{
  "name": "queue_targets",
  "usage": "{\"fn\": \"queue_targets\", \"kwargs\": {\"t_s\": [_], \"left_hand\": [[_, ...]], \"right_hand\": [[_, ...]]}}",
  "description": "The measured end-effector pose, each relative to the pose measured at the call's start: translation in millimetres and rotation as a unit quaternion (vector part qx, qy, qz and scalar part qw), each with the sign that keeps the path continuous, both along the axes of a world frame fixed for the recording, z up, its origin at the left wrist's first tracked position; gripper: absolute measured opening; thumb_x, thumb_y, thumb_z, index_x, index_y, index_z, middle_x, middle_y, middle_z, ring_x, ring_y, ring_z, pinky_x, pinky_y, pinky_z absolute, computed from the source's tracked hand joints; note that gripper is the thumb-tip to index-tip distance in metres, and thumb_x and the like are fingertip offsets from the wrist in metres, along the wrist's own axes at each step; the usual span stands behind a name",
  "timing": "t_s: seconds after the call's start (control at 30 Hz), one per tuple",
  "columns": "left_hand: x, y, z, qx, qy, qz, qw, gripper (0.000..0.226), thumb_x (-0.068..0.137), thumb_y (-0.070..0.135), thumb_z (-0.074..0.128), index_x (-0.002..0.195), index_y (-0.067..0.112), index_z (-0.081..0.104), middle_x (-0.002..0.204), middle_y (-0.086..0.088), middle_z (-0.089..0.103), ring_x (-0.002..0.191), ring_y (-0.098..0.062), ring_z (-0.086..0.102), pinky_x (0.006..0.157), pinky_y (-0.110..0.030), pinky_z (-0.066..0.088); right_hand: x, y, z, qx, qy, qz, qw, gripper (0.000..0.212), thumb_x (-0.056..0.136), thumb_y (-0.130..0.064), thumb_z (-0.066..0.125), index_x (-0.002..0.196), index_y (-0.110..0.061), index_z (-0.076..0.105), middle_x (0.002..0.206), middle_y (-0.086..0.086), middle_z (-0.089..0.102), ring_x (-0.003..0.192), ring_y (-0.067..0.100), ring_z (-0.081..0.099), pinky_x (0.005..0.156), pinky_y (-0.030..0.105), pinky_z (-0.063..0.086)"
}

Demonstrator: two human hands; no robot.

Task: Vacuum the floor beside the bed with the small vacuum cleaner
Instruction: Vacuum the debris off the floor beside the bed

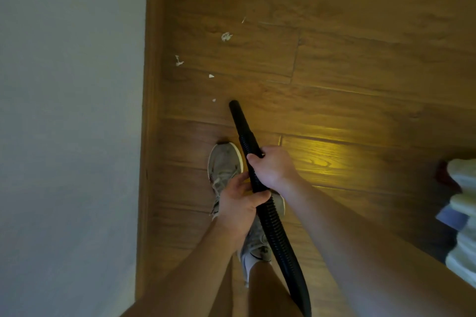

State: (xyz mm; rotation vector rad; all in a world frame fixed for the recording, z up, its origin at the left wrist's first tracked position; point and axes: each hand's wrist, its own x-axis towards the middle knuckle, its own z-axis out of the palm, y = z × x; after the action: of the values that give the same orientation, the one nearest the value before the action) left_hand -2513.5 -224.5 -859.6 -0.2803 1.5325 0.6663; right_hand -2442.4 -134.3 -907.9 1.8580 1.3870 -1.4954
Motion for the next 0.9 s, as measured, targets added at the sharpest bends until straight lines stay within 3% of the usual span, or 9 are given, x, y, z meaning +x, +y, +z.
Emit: {"fn": "queue_targets", "kwargs": {"t_s": [0.1, 0.27, 0.43, 0.53, 0.63, 0.9], "left_hand": [[-9, -3, 1, -0.002, 0.005, 0.012, 1.000, 0.049, 0.082, -0.016, 0.068, 0.124, 0.009, 0.062, 0.108, -0.012, 0.077, 0.092, -0.024, 0.076, 0.076, -0.034, 0.063], [-24, 0, -2, 0.003, 0.019, 0.018, 1.000, 0.049, 0.083, -0.011, 0.071, 0.125, 0.013, 0.063, 0.107, -0.009, 0.077, 0.098, -0.025, 0.075, 0.093, -0.049, 0.059], [-34, 10, -7, 0.001, 0.027, 0.018, 0.999, 0.052, 0.082, -0.008, 0.074, 0.128, 0.014, 0.063, 0.111, -0.008, 0.077, 0.100, -0.025, 0.075, 0.097, -0.054, 0.056], [-40, 19, -9, 0.008, 0.022, 0.025, 0.999, 0.052, 0.083, -0.009, 0.072, 0.129, 0.013, 0.063, 0.108, -0.006, 0.078, 0.097, -0.021, 0.075, 0.092, -0.046, 0.059], [-47, 30, -10, 0.023, 0.014, 0.020, 0.999, 0.049, 0.085, -0.010, 0.069, 0.126, 0.015, 0.063, 0.100, -0.002, 0.079, 0.088, -0.014, 0.076, 0.073, -0.028, 0.061], [-66, 57, -10, 0.020, 0.026, 0.019, 0.999, 0.046, 0.083, -0.007, 0.072, 0.124, 0.014, 0.066, 0.107, -0.007, 0.078, 0.099, -0.026, 0.074, 0.093, -0.054, 0.056]], "right_hand": [[-14, 2, 1, -0.015, 0.009, 0.027, 0.999, 0.031, 0.097, -0.038, 0.056, 0.108, -0.012, 0.069, 0.080, 0.001, 0.062, 0.067, 0.018, 0.057, 0.046, 0.022, 0.033], [-31, 10, -2, -0.024, 0.022, 0.034, 0.999, 0.028, 0.096, -0.039, 0.057, 0.099, -0.014, 0.068, 0.074, 0.001, 0.063, 0.065, 0.019, 0.062, 0.050, 0.025, 0.039], [-44, 22, -6, -0.020, 0.023, 0.039, 0.999, 0.024, 0.096, -0.038, 0.058, 0.094, -0.016, 0.067, 0.072, -0.001, 0.062, 0.062, 0.014, 0.059, 0.048, 0.024, 0.037], [-50, 33, -6, -0.020, 0.026, 0.042, 0.999, 0.021, 0.097, -0.038, 0.056, 0.097, -0.018, 0.065, 0.073, -0.002, 0.062, 0.061, 0.012, 0.058, 0.047, 0.023, 0.037], [-57, 44, -5, -0.012, 0.024, 0.041, 0.999, 0.022, 0.097, -0.037, 0.057, 0.094, -0.017, 0.064, 0.070, -0.001, 0.061, 0.059, 0.013, 0.058, 0.046, 0.024, 0.037], [-77, 76, -1, -0.020, 0.035, 0.059, 0.997, 0.024, 0.099, -0.035, 0.055, 0.083, -0.018, 0.059, 0.067, 0.000, 0.059, 0.055, 0.014, 0.055, 0.044, 0.024, 0.035]]}}
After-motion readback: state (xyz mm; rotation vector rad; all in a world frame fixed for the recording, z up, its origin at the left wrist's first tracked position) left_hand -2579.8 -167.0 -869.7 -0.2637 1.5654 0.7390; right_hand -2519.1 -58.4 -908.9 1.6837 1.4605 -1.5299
